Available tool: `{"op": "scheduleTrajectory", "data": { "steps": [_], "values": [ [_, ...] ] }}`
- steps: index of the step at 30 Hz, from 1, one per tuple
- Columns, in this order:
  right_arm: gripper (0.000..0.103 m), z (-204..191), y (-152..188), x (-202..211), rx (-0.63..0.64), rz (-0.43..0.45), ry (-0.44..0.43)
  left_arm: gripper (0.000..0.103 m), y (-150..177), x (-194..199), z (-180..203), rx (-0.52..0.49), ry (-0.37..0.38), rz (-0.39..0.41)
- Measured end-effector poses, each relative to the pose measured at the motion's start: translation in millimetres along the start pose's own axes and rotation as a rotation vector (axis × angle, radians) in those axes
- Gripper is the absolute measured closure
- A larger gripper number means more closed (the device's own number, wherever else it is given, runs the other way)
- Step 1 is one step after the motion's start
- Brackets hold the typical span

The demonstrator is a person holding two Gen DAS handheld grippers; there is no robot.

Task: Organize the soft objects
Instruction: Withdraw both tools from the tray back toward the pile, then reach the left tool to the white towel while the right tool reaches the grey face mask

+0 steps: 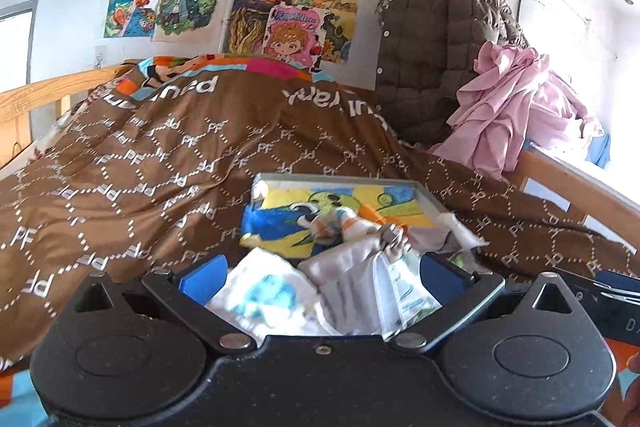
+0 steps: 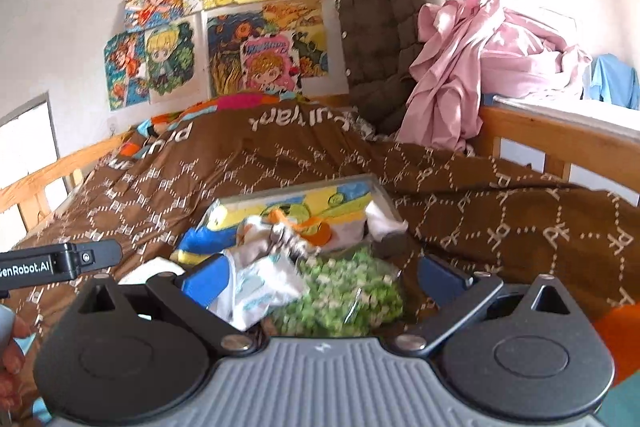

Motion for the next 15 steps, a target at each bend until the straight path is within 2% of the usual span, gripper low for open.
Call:
{"op": "scheduleTrajectory", "data": {
  "steps": [7, 15],
  "values": [
    [0.0, -18, 17, 5, 0.008, -0.02, -0.027, 0.001, 27, 8, -22, -0.062, -0.045, -0.053],
    [0.0, -39, 30, 2, 0.057, -0.031, -0.068, 0.001, 44, 1, -49, -0.122, -0.064, -0.106]
  ]
}}
Point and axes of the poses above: each gripper's, at about its wrist camera, not at the fingertips, and x roughly against the way its jaws point, z to its right, y to its underside, the point moved 3 cm from there along -x, roughly the way its jaws point, and after that the axes turned 8 degrees about z, right-handed, at the moved point
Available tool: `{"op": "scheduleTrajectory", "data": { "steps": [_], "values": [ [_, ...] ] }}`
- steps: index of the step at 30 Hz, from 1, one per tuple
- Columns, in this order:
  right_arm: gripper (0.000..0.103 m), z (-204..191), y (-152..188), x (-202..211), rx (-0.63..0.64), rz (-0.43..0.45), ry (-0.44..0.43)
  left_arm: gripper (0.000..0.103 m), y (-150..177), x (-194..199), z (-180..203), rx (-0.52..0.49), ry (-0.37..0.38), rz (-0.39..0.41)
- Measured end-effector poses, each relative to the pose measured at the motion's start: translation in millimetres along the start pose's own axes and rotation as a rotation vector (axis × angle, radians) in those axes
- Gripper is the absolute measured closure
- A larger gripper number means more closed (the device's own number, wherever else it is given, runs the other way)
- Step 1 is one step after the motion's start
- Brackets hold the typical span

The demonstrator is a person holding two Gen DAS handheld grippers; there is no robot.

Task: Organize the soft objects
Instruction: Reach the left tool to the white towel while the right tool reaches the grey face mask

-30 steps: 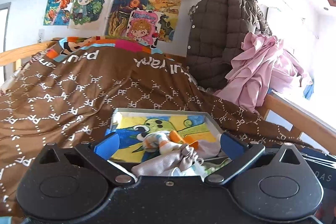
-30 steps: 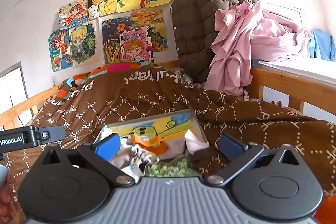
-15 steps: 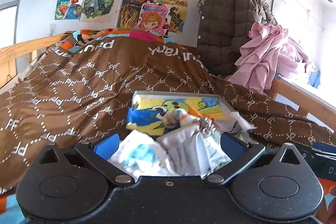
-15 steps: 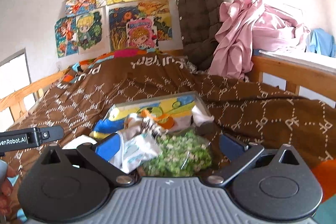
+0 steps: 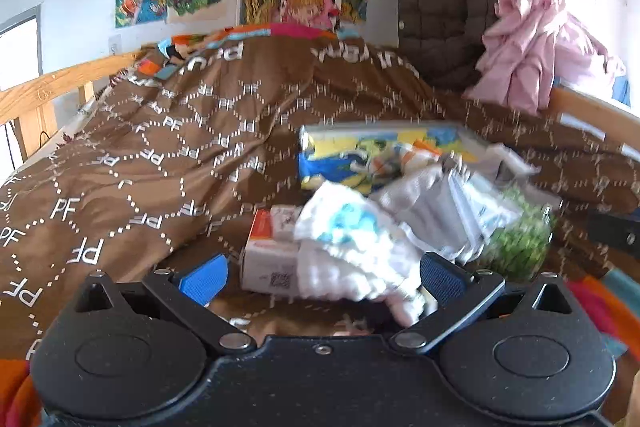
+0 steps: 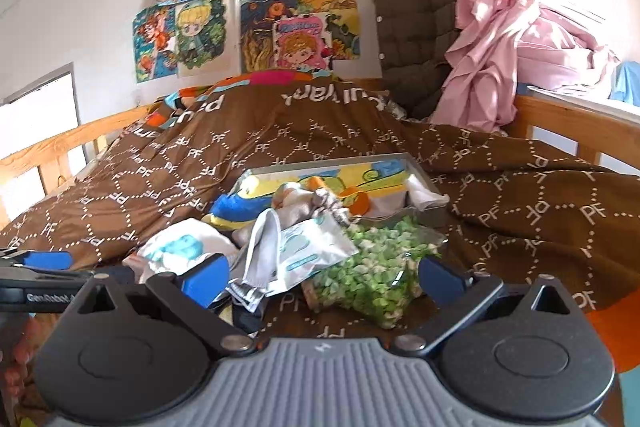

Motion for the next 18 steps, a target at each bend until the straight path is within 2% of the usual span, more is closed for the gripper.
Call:
{"op": "scheduleTrajectory", "data": {
  "steps": [3, 9, 18],
  "values": [
    [0.0, -8, 3, -4, 0.032, -0.007, -0.015, 0.001, 7, -4, -5, -0.042, -0.012, -0.017],
    [0.0, -19, 12, -13, 0.078, -0.028, -0.049, 0.001, 8, -10, -8, -0.109, 0.015, -0.01],
    [0.0, -32, 35, -37, 0.136, -0.037, -0.052, 0.001, 14, -23, -12, -0.1, 0.03, -0.07]
  ]
}}
Point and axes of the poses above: each gripper's, at about its wrist camera, not at the fingertips, and x roughly against the way its jaws point, z to its right, y to its underside, the point moved 3 cm from there along -x, roughly the way its jaws point, and after that the axes turned 8 degrees about z, right-handed, at the moved point
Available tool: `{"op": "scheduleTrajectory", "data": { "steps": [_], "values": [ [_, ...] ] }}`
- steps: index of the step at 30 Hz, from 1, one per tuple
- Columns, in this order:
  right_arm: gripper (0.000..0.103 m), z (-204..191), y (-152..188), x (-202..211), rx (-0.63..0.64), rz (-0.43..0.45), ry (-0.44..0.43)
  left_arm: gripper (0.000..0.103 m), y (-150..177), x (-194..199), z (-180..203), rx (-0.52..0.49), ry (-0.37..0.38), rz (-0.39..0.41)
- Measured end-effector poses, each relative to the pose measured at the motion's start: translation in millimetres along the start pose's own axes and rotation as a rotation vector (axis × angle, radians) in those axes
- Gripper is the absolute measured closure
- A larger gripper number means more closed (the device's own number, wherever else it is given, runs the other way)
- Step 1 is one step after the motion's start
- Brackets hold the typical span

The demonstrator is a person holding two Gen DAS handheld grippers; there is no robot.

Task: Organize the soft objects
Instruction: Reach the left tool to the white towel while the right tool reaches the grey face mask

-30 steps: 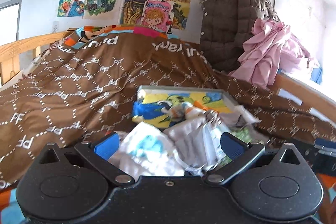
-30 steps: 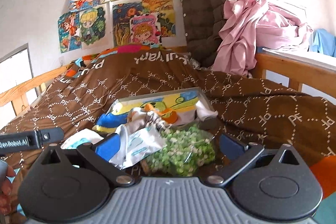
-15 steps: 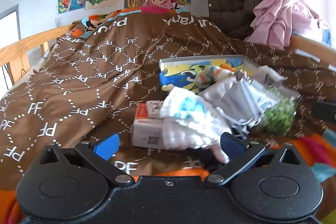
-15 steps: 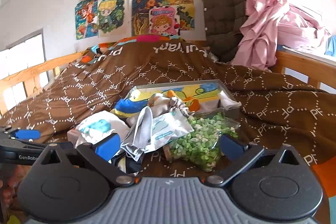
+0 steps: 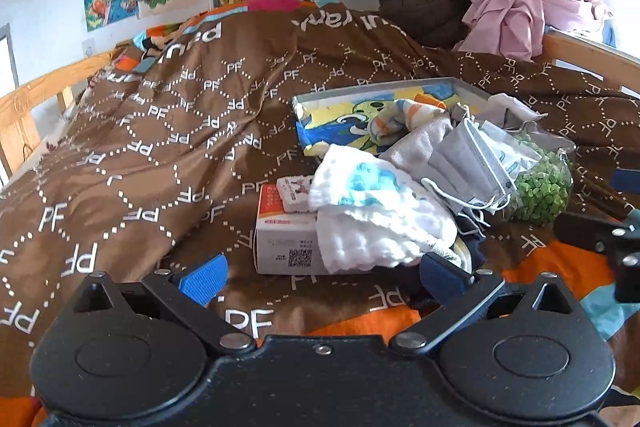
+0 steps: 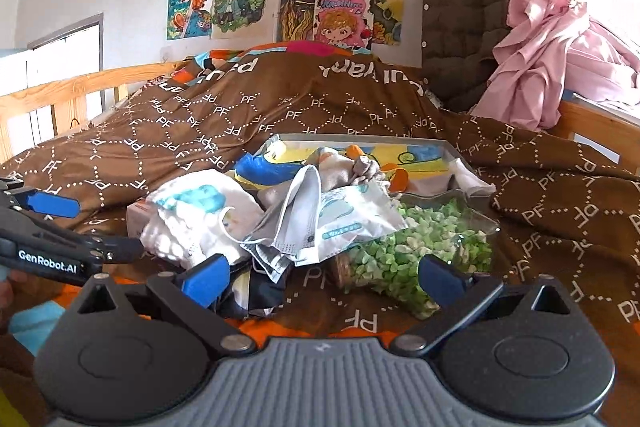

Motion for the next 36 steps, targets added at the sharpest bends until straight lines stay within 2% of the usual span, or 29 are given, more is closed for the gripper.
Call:
{"op": "scheduleTrajectory", "data": {
  "steps": [9, 19, 22, 25, 31, 36],
  "values": [
    [0.002, -3, 2, -14, 0.026, 0.072, 0.004, 0.001, 4, -10, -9, 0.106, 0.024, -0.018],
    [0.003, -5, 8, -29, 0.063, 0.082, 0.008, 0.001, 6, -22, -20, 0.253, 0.083, 0.021],
    [0.003, -7, 8, -33, 0.079, 0.093, -0.013, 0.001, 9, -28, -23, 0.314, 0.102, 0.019],
    [0.005, -8, 7, -38, 0.119, 0.112, -0.034, 0.001, 12, -36, -27, 0.394, 0.079, 0.013],
    [0.011, -7, -1, -59, 0.119, 0.116, -0.083, 0.001, 16, -49, -32, 0.529, 0.138, -0.002],
    [0.012, -7, -2, -73, 0.106, 0.106, -0.136, 0.001, 26, -57, -35, 0.65, 0.161, -0.016]
  ]
}}
Point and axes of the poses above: each gripper's, at about its wrist camera, not at the fingertips, and x roughly against the way its jaws point, z to its right, y to its underside, the point moved 3 cm from there along -x, roughly the way its jaws point, and after that the axes turned 8 degrees about z, right-handed, at the moved point
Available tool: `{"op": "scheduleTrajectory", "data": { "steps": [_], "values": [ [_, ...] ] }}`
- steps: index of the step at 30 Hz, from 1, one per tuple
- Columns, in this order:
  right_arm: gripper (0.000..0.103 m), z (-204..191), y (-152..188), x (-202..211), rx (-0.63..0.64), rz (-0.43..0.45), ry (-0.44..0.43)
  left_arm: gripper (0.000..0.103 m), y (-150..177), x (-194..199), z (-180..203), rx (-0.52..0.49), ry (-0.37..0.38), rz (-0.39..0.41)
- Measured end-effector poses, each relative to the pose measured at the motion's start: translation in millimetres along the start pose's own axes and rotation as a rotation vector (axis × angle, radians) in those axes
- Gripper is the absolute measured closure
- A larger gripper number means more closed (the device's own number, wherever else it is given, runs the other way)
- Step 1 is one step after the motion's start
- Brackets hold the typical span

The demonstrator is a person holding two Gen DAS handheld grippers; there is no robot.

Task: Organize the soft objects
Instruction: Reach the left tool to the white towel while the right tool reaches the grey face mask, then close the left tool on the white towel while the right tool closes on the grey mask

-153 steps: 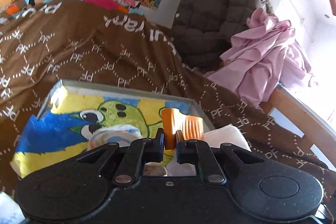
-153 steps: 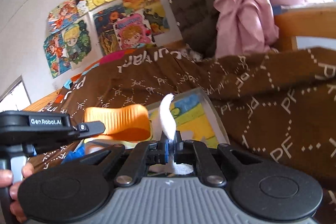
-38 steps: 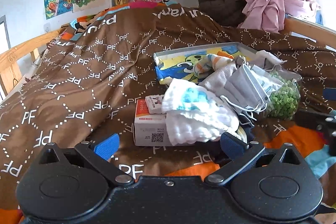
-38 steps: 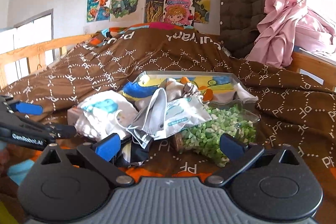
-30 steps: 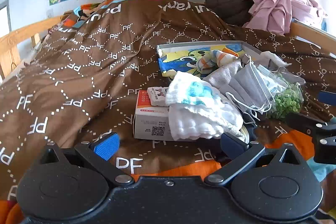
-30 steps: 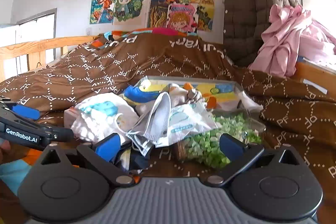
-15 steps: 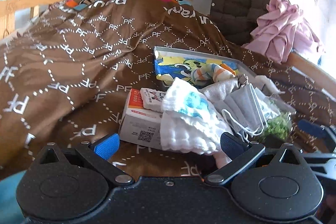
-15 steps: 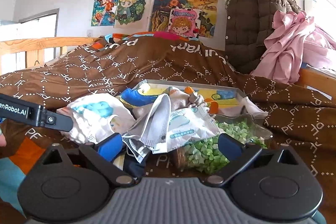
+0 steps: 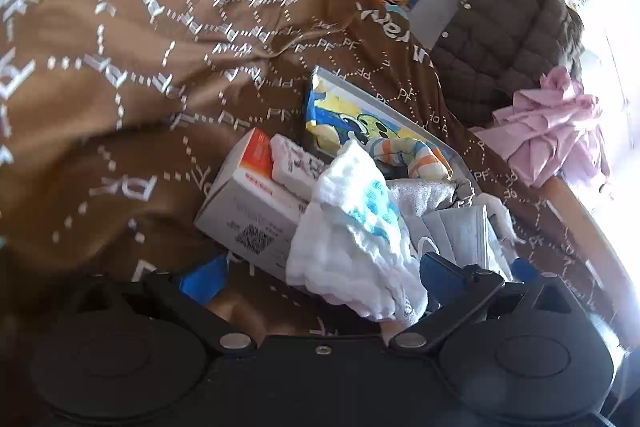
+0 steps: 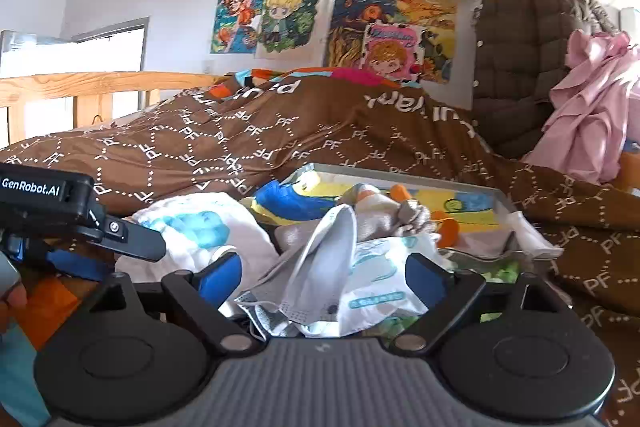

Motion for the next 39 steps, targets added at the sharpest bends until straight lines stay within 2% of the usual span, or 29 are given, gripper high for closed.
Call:
{"op": "scheduleTrajectory", "data": {
  "steps": [4, 6, 8, 15, 18, 23, 27, 31, 32, 34, 39],
  "values": [
    [0.017, -2, 2, -9, 0.006, -0.017, -0.025, 0.001, 2, -3, 0, 0.015, 0.007, 0.013],
    [0.02, -3, 4, -11, -0.002, -0.025, -0.026, 0.005, 3, -2, 0, 0.032, 0.021, 0.016],
    [0.024, -4, 5, -11, -0.005, -0.027, -0.03, 0.016, 4, -1, -1, 0.065, 0.027, 0.015],
    [0.047, -10, 5, -8, -0.013, -0.036, -0.059, 0.034, 7, 1, -1, 0.135, 0.055, 0.013],
    [0.057, -13, 5, -8, -0.023, -0.042, -0.076, 0.046, 8, -1, -1, 0.134, 0.066, 0.022],
    [0.076, -16, 6, -8, -0.038, -0.052, -0.086, 0.075, 7, 0, 2, 0.128, 0.099, 0.047],
    [0.083, -17, 6, -7, -0.052, -0.053, -0.08, 0.077, 6, 2, 6, 0.096, 0.115, 0.068],
    [0.09, -16, 6, -6, -0.057, -0.057, -0.076, 0.072, 7, -1, 4, 0.091, 0.109, 0.054],
    [0.092, -16, 6, -6, -0.06, -0.059, -0.075, 0.076, 6, -1, 3, 0.088, 0.107, 0.05],
    [0.097, -16, 5, -4, -0.061, -0.06, -0.055, 0.09, 6, 0, 6, 0.056, 0.101, 0.052],
    [0.1, -15, -2, 4, -0.052, -0.05, -0.014, 0.093, 9, 7, 19, -0.044, 0.061, 0.083]
  ]
}}
Point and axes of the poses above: each gripper's, at about its wrist camera, not at the fingertips, and x roughly against the way its jaws point, z to its right, y to its underside, the point moved 3 cm from there along -x, roughly the way its jaws point, and after that the axes turned 8 degrees about z, right-handed, at the moved point
